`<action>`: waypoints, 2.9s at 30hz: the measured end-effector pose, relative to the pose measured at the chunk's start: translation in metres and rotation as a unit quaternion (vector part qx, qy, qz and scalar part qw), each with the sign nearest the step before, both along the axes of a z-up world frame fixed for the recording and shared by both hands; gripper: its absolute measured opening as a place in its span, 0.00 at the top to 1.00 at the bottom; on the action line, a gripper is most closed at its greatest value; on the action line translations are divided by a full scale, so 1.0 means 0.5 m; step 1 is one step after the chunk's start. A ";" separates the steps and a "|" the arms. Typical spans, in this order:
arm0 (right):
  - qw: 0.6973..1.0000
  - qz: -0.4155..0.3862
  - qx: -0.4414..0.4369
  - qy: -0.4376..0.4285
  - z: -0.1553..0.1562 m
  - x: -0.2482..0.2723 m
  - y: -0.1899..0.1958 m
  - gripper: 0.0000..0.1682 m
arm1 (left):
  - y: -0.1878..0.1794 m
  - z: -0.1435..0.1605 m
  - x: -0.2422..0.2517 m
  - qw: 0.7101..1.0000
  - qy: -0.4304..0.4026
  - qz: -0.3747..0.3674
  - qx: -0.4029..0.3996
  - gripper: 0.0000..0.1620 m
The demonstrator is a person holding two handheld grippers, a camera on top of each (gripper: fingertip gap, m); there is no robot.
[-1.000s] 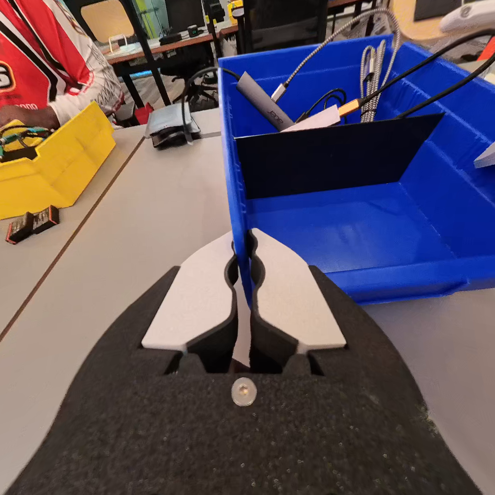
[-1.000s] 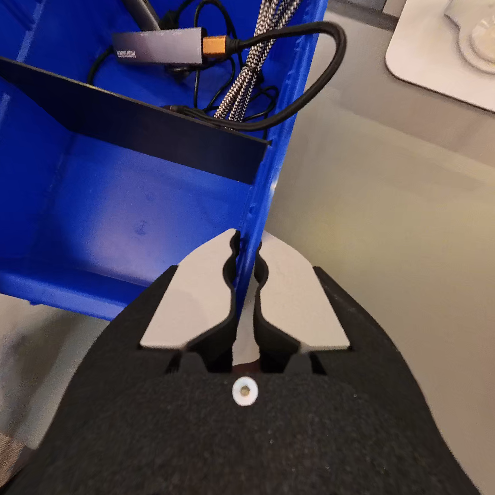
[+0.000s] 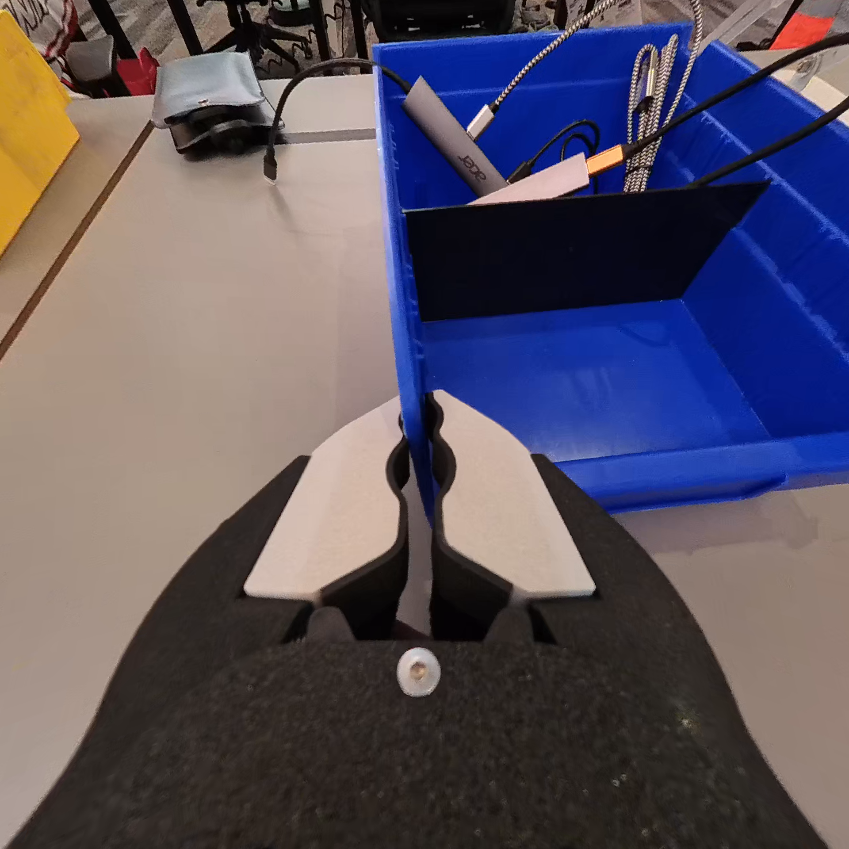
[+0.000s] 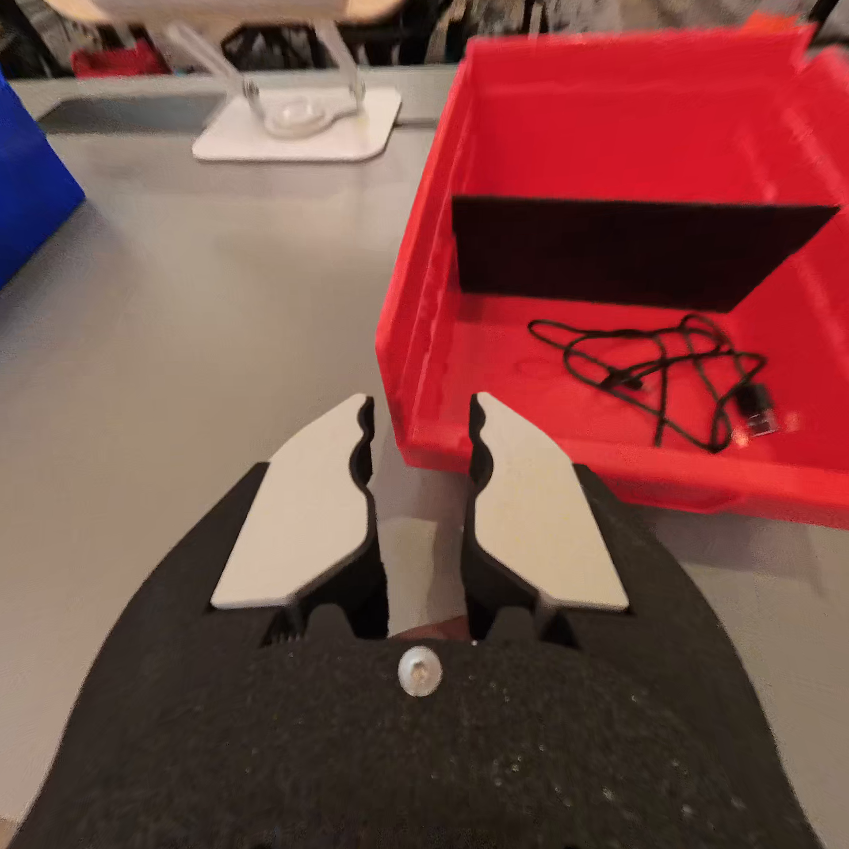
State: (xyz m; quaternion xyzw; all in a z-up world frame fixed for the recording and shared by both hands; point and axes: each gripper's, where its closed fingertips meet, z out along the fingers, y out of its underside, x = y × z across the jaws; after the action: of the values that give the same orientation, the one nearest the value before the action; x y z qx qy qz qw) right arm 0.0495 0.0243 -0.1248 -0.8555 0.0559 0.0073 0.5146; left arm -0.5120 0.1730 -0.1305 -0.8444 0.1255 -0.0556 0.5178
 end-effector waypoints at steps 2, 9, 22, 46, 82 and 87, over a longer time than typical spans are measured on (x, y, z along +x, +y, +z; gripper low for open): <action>1.000 0.011 -0.016 -0.007 -0.029 -0.009 0.016 0.78 | 0.001 0.000 -0.001 1.000 0.001 0.000 0.002 0.97; 0.993 -0.045 -0.045 -0.099 -0.044 0.051 0.038 0.97 | -0.001 0.000 -0.012 1.000 0.008 -0.012 0.009 0.97; 0.990 -0.057 -0.039 -0.120 -0.046 0.030 0.041 0.97 | -0.001 0.000 -0.027 1.000 -0.013 0.011 0.005 0.97; 0.995 0.010 0.091 0.031 0.045 0.093 -0.121 0.86 | -0.230 0.082 0.184 0.983 -0.169 -0.065 0.012 0.77; 0.987 -0.020 0.076 0.142 -0.006 0.152 -0.066 0.90 | -0.021 0.175 0.229 0.941 0.119 -0.315 -0.028 0.82; 0.988 -0.002 0.065 0.138 -0.009 0.127 -0.062 0.90 | 0.223 0.102 0.186 0.848 0.395 -0.346 -0.067 0.79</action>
State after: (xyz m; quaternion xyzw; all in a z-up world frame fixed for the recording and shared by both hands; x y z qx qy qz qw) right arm 0.1131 -0.0068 -0.1295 -0.8109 0.1279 0.1281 0.5565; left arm -0.4191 0.2845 -0.0793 -0.7295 0.5996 0.0985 0.3140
